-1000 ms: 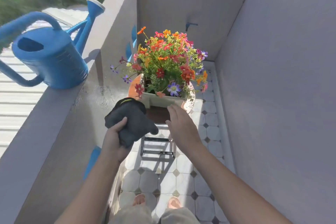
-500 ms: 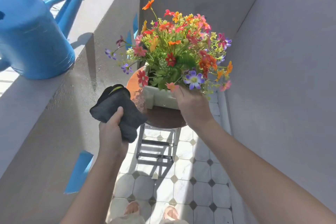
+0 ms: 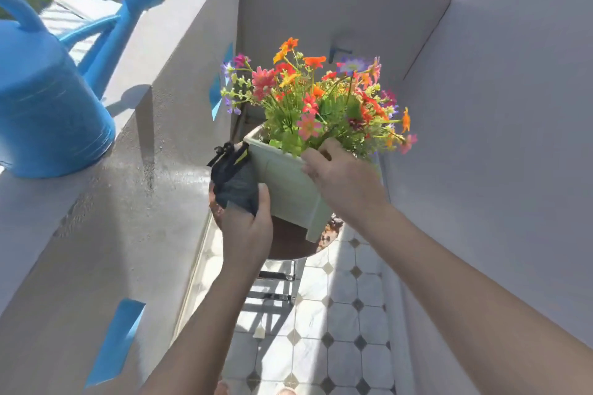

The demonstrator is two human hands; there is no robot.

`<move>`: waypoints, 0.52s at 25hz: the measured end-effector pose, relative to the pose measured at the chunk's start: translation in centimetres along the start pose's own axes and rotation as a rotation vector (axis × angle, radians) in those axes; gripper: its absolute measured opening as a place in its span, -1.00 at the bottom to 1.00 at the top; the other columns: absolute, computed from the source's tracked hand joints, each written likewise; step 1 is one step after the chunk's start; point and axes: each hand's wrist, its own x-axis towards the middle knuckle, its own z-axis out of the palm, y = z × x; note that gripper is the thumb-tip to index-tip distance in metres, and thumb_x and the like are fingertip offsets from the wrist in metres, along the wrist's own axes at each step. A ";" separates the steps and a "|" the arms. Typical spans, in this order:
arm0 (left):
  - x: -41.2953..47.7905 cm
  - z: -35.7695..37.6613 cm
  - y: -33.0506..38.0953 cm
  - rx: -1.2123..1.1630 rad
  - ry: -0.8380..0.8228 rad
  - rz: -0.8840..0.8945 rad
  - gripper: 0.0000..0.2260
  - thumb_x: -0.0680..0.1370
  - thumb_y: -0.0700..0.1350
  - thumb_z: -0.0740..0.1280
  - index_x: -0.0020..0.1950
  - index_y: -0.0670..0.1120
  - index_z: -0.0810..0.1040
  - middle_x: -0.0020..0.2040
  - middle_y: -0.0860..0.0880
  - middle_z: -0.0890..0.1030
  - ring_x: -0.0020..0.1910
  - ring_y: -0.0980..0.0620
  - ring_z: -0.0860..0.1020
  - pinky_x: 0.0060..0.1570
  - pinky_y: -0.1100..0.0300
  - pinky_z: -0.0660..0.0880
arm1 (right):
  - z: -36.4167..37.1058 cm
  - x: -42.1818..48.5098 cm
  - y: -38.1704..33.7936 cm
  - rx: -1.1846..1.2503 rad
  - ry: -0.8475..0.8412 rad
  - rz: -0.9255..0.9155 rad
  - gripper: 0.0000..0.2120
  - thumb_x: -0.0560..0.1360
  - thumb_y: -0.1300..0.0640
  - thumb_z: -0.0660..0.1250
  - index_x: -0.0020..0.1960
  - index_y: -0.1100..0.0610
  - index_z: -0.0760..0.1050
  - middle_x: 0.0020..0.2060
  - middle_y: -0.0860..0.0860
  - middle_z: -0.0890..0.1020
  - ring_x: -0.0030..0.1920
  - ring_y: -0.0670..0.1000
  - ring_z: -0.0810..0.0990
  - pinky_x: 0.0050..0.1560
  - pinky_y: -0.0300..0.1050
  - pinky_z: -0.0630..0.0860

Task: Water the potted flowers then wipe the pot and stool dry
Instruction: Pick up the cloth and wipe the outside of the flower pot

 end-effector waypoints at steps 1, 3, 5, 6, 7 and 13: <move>-0.1 0.6 0.1 0.031 -0.029 0.062 -0.81 0.53 0.18 0.15 -0.13 0.13 0.46 -0.21 0.08 0.54 0.05 -0.17 0.53 0.22 0.06 0.43 | 0.2 0.0 0.4 0.004 0.009 0.006 -0.67 0.50 -0.03 0.04 -0.09 0.16 0.49 -0.21 0.14 0.56 -0.42 0.18 0.56 -0.50 -0.18 0.27; -0.1 1.9 -0.3 0.187 -0.060 0.201 -0.61 0.55 0.20 0.07 0.15 -0.01 0.50 0.04 0.00 0.58 0.20 -0.12 0.45 0.31 0.24 0.28 | 0.4 0.0 0.8 -0.005 0.017 0.003 -0.65 0.54 -0.05 0.02 -0.08 0.16 0.48 -0.27 0.13 0.58 -0.41 0.20 0.58 -0.49 -0.18 0.27; 0.3 3.6 -0.7 0.398 0.011 0.284 -0.49 0.57 0.16 0.06 0.41 -0.11 0.33 0.36 -0.21 0.42 0.36 -0.19 0.28 0.41 -0.13 0.17 | 0.4 0.4 1.4 0.047 -0.002 -0.002 -0.70 0.57 -0.01 0.06 -0.06 0.17 0.46 -0.28 0.15 0.59 -0.38 0.25 0.58 -0.45 -0.11 0.32; 0.6 4.2 -1.0 0.450 0.081 0.289 -0.49 0.57 0.10 0.09 0.44 -0.13 0.26 0.43 -0.24 0.33 0.38 -0.16 0.24 0.36 -0.26 0.18 | 0.3 0.7 1.8 0.074 -0.013 -0.006 -0.74 0.58 0.02 0.09 -0.04 0.18 0.45 -0.26 0.16 0.60 -0.34 0.26 0.57 -0.42 -0.08 0.33; 1.3 4.9 -1.4 0.485 0.161 0.317 -0.52 0.56 0.06 0.13 0.42 -0.12 0.27 0.44 -0.23 0.31 0.35 -0.14 0.24 0.31 -0.30 0.23 | 0.2 1.1 2.1 0.090 -0.027 -0.011 -0.78 0.59 0.05 0.12 -0.03 0.18 0.45 -0.24 0.17 0.60 -0.30 0.26 0.57 -0.38 -0.05 0.34; 2.5 6.1 -2.5 0.644 0.353 0.782 -0.58 0.45 -0.35 0.31 0.27 -0.12 0.38 0.16 -0.12 0.41 -0.07 -0.16 0.38 -0.06 -0.02 0.47 | -0.6 2.1 3.6 0.132 -0.069 -0.104 -0.67 0.59 -0.01 0.01 -0.05 0.20 0.42 -0.28 0.16 0.57 -0.29 0.21 0.53 -0.35 -0.05 0.32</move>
